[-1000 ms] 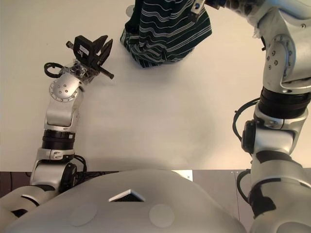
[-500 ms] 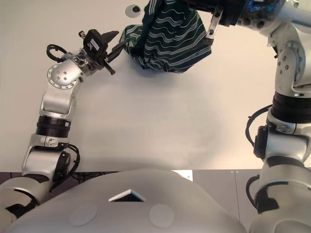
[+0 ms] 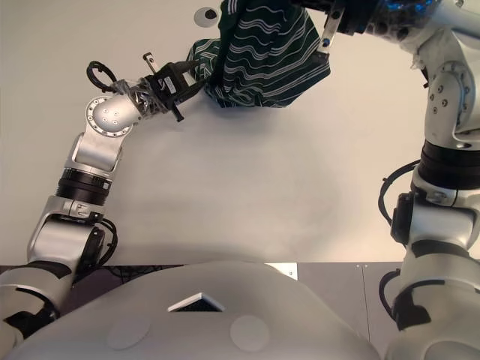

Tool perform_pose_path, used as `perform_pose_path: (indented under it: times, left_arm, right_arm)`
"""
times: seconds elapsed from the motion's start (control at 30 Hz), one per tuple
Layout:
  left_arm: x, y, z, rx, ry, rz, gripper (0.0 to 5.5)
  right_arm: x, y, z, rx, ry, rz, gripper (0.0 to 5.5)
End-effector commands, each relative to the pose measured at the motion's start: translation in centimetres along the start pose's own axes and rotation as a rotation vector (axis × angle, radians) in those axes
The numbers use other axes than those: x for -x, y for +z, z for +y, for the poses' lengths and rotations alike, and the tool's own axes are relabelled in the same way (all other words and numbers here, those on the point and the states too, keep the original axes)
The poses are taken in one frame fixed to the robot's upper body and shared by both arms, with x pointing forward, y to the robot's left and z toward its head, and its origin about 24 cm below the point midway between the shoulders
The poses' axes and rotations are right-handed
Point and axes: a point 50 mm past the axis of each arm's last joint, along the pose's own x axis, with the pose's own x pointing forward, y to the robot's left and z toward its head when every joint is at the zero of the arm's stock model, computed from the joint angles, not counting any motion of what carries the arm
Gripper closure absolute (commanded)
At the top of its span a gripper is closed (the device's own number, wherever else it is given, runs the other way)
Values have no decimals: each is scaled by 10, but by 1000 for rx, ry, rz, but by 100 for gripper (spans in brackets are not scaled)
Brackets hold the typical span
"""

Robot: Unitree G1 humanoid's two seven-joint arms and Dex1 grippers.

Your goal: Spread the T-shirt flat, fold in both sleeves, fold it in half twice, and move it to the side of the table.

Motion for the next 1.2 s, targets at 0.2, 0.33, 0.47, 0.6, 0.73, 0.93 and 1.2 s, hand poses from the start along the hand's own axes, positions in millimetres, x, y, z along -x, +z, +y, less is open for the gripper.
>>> perform_pose_path:
  times: [0.2,0.33,0.47,0.6,0.73,0.93,1.2]
  left_arm:
    - [9,-3,-4,-80,-70,38,411]
    - [6,1,-2,-63,-39,14,411]
    - [3,2,-5,-67,-49,12,411]
    - [0,6,-2,-63,-22,-11,411]
    - [-6,7,-7,-100,-91,-8,463]
    - [-5,3,-7,-137,-179,28,548]
    - [18,12,128,105,363,25,548]
  right_arm:
    - [-2,-4,2,4,-7,11,550]
    - [-3,-5,5,3,0,12,550]
    - [-4,-6,6,4,9,20,550]
    - [-4,-7,9,3,18,20,550]
    - [-6,-9,10,0,21,25,550]
    - [-6,-10,9,-3,-1,20,550]
    - [7,-39,-44,-73,-347,59,550]
